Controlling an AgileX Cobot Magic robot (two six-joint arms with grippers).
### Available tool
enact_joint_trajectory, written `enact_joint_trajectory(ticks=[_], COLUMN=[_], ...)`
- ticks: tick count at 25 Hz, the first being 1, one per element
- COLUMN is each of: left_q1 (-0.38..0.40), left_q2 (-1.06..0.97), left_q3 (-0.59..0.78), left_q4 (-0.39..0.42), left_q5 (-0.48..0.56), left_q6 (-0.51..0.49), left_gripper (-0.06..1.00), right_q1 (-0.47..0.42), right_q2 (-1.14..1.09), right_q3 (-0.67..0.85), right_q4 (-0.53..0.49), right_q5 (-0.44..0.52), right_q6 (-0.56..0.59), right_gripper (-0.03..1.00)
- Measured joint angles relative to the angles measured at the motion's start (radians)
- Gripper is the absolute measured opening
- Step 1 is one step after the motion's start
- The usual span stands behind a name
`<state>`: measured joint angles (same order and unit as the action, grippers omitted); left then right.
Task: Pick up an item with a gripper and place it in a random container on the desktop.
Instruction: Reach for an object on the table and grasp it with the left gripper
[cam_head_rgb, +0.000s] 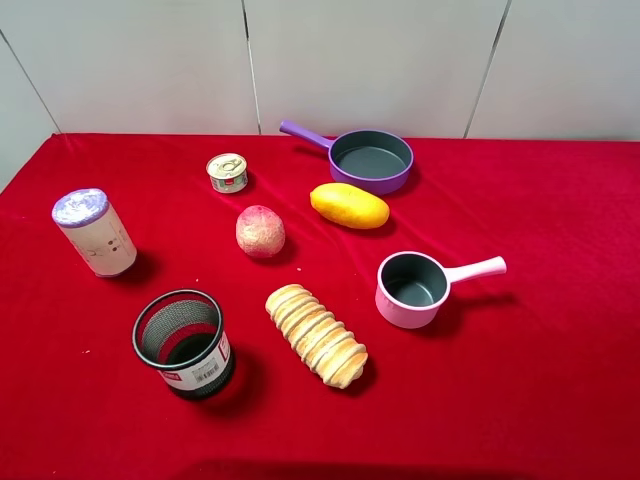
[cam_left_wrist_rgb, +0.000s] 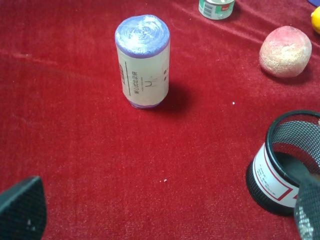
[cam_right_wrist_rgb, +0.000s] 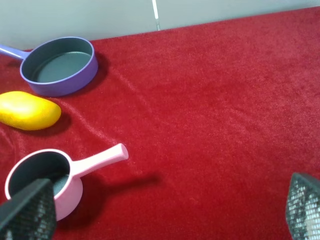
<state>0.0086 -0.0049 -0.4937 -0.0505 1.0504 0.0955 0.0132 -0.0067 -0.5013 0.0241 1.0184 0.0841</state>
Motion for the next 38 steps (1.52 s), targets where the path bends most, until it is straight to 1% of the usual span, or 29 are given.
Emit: enact_joint_trajectory(ticks=[7,13,17,22,25,31,38], left_q1=[0.000,0.000,0.000,0.000,0.001,0.001,0.000], left_q2=[0.017,0.156,0.257,0.397,0.483,0.654,0.850], left_q3=[-0.037,-0.102,-0.154,-0.214,-0.249,-0.309,-0.354], left_q4=[-0.003,-0.003,-0.003,-0.007,-0.025,-0.070,-0.132], left_q5=[-0.002,-0.003,-0.004,-0.004,-0.004,-0.004,-0.003], left_q6=[0.000,0.002,0.035,0.054,0.075,0.155,0.208], left_gripper=[0.99,0.99,0.99,0.99,0.99,0.99,0.99], right_q1=[0.000,0.000,0.000,0.000,0.000,0.000,0.000], right_q2=[0.000,0.000,0.000,0.000,0.000,0.000,0.000], right_q3=[0.000,0.000,0.000,0.000,0.000,0.000,0.000], right_q4=[0.000,0.000,0.000,0.000,0.000,0.000,0.000], right_q5=[0.000,0.000,0.000,0.000,0.000,0.000,0.000], right_q6=[0.000,0.000,0.000,0.000,0.000,0.000,0.000], right_gripper=[0.69,0.69,0.69,0.69,0.69,0.69,0.69])
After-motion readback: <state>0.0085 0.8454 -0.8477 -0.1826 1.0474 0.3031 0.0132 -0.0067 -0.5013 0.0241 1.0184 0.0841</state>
